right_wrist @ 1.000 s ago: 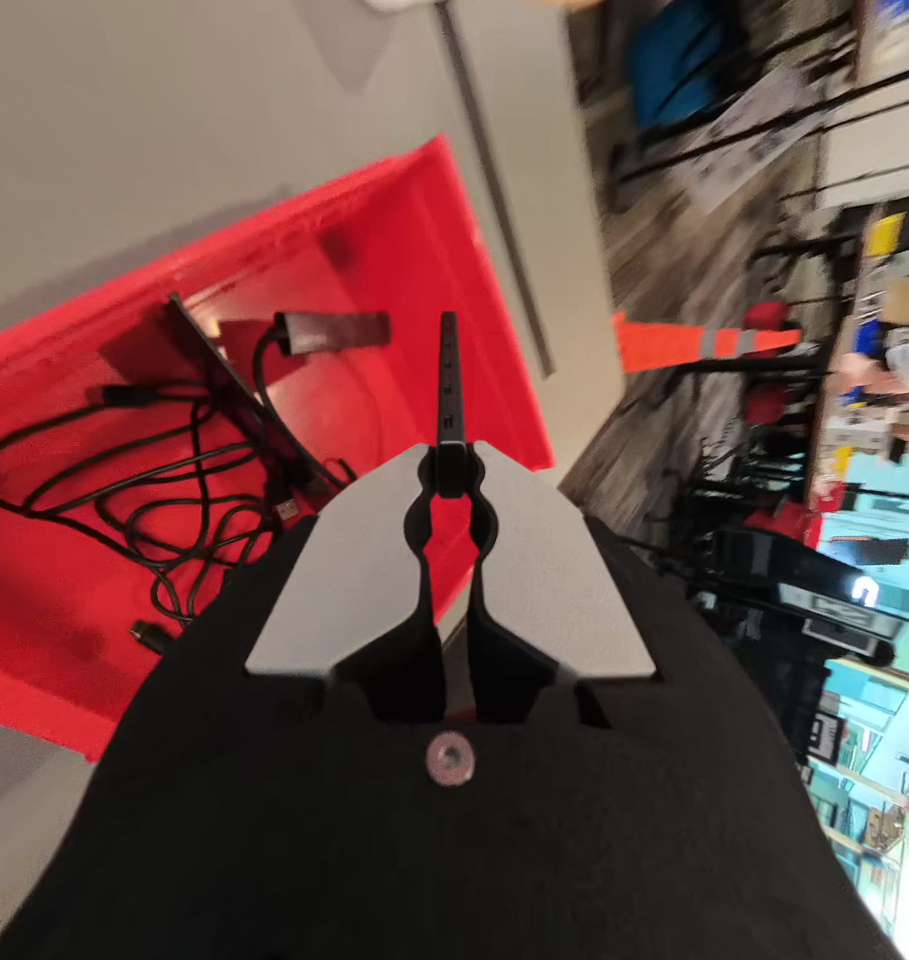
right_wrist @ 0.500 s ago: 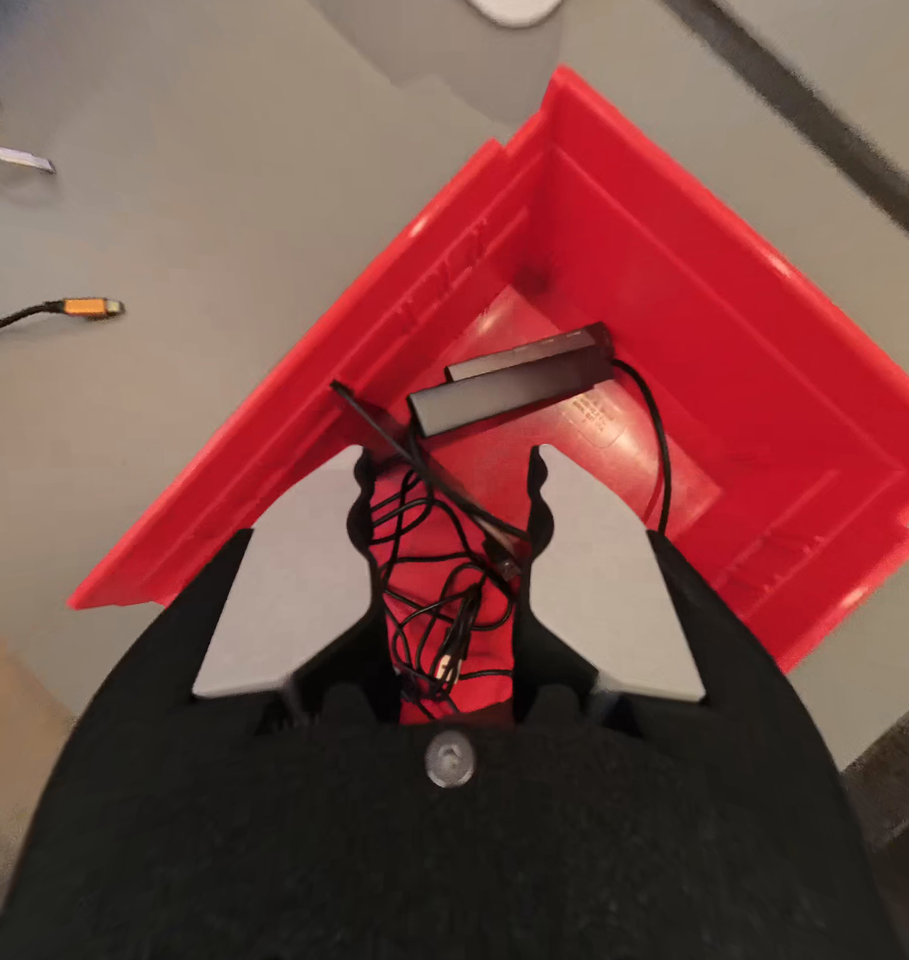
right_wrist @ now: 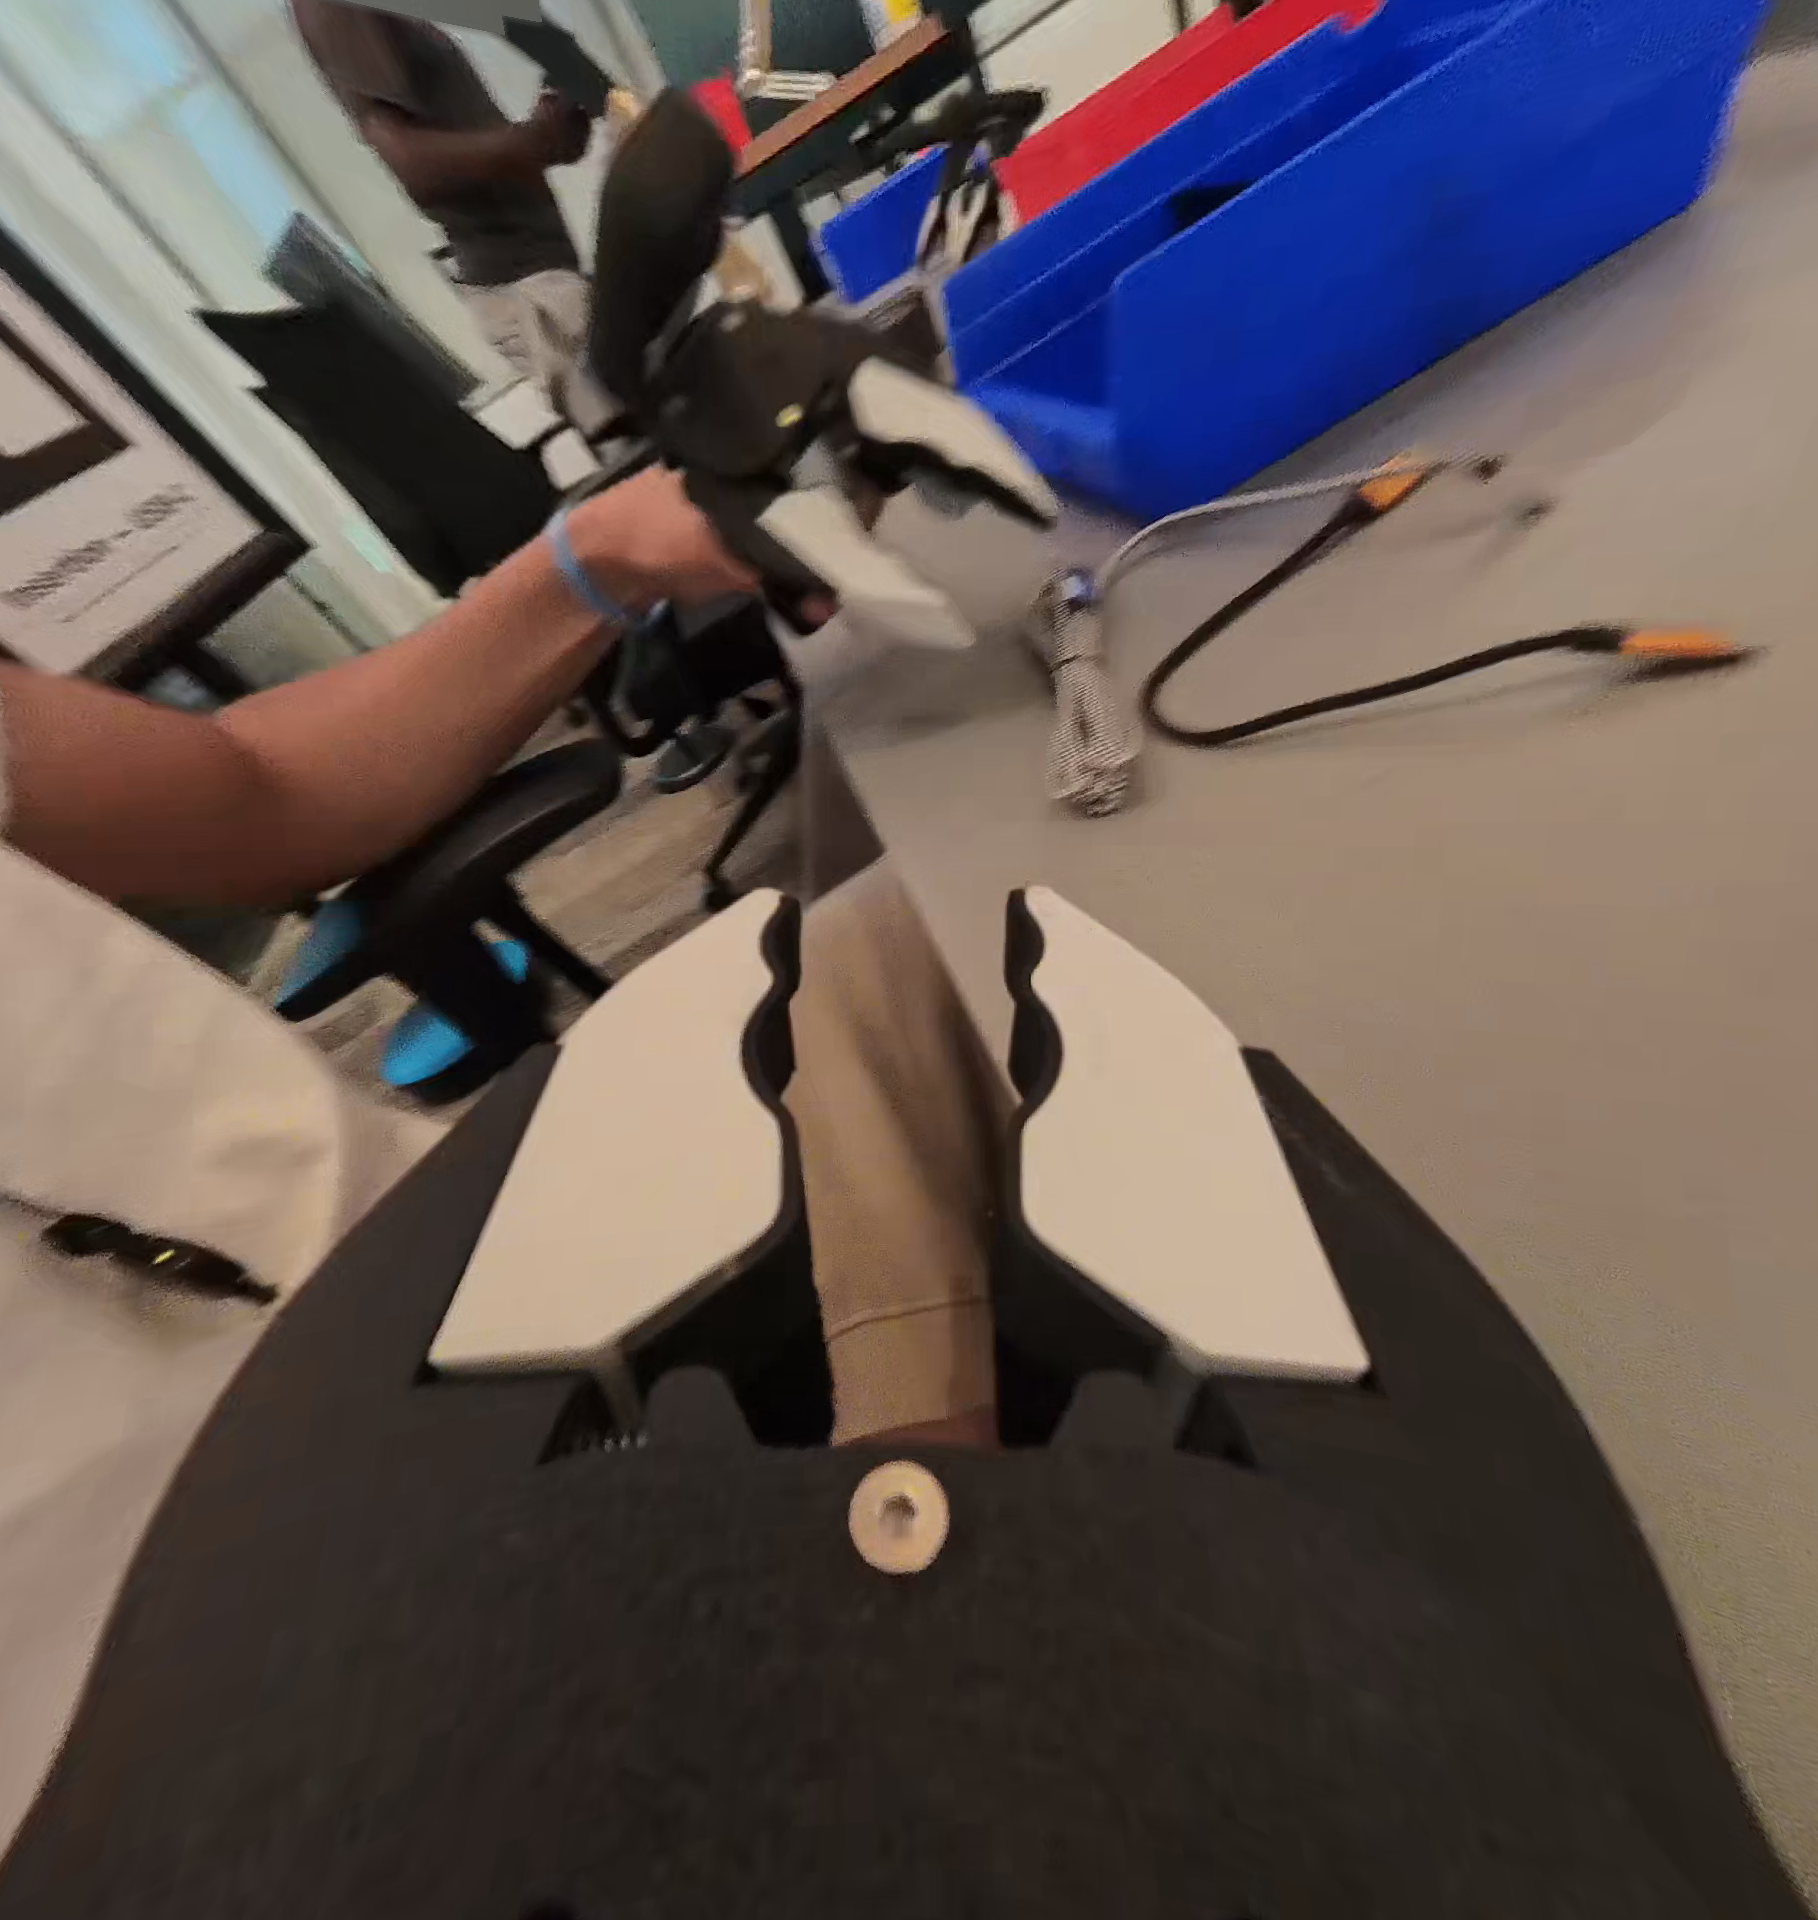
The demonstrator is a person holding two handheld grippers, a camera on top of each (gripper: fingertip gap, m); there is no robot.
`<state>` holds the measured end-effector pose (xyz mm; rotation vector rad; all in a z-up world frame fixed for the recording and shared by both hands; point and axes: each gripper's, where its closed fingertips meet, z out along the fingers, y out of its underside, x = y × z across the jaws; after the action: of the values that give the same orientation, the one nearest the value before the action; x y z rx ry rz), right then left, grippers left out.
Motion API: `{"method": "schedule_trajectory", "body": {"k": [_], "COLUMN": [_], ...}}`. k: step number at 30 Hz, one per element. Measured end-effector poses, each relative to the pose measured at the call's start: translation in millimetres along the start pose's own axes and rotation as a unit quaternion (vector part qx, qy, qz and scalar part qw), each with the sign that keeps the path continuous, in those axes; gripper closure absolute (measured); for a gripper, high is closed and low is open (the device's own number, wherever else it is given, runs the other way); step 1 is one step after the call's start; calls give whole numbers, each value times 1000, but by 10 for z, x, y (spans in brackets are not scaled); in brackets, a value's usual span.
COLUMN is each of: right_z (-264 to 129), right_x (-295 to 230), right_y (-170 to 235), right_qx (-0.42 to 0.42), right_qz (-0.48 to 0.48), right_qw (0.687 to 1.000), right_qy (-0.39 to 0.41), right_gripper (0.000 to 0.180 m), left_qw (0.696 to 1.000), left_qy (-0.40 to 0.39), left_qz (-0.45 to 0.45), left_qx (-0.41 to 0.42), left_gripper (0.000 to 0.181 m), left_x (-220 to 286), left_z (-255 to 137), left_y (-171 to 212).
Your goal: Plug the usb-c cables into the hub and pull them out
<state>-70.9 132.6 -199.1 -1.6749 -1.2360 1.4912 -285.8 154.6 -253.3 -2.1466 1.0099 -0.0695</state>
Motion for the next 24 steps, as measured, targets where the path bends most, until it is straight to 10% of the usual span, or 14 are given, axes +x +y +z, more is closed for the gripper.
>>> {"method": "schedule_trajectory", "body": {"k": [9,18,24], "right_z": [104,390,568], "right_x": [-69,363,64], "right_y": [182,-451,-1081], "right_qx": [-24,106,210], "right_qz": [-3,-1,-7], "right_qw": [1000,986,974], "right_qy": [-14,127,81], "right_gripper": [145,148,142], "left_qw": [988,945,931], "left_qy": [109,49,53], "left_qz": [70,-160,-142], "left_qx": [-81,281,332], "left_gripper": [166,169,172], "left_x": [39,-56,433], "left_z": [335,-166,-184], "left_y": [58,-1419,-1780]}}
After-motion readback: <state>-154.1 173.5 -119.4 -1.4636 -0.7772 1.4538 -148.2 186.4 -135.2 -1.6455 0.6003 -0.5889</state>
